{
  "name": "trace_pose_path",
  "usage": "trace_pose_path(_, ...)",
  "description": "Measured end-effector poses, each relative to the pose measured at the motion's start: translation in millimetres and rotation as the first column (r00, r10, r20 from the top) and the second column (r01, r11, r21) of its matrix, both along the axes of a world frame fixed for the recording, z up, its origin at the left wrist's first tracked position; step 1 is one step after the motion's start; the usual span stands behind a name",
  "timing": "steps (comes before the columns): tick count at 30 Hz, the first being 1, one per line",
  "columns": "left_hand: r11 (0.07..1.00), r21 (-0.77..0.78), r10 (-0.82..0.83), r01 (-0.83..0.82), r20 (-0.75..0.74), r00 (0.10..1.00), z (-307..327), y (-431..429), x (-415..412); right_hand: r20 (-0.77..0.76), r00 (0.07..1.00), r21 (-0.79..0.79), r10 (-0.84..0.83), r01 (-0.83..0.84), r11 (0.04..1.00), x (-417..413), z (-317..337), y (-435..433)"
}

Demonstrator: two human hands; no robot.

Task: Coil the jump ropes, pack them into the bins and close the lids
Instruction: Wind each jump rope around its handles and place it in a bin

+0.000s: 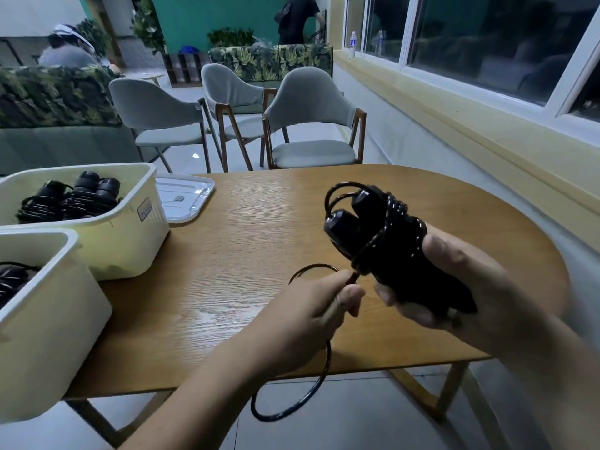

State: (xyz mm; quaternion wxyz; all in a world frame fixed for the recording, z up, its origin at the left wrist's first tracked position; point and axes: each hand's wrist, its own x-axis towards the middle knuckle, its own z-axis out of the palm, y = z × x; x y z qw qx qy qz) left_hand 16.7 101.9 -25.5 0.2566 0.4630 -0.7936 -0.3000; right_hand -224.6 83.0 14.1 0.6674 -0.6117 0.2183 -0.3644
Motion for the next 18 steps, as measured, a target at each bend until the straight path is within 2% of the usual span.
trace_pose_path(6, 0.993, 0.111, -0.033, 0.042, -0.084, 0.996, 0, 5, -14, 0.054, 0.982, -0.069, -0.182, 0.186, 0.980, 3, -2, 3)
trace_pose_path(11, 0.989, 0.146, 0.003, -0.004, 0.004, 1.000, 0, 4, -20, 0.038, 0.924, -0.100, -0.381, 0.383, 0.918, 3, -5, 1)
trace_pose_path(13, 0.988, 0.150, 0.014, -0.022, 0.054, 0.998, 1, 3, -19, -0.012, 0.894, -0.152, -0.448, 0.442, 0.884, 3, -6, 2)
trace_pose_path(18, 0.989, 0.142, 0.025, -0.047, 0.152, 0.988, 5, -1, -10, -0.100, 0.761, -0.293, -0.641, 0.593, 0.750, 6, -1, 5)
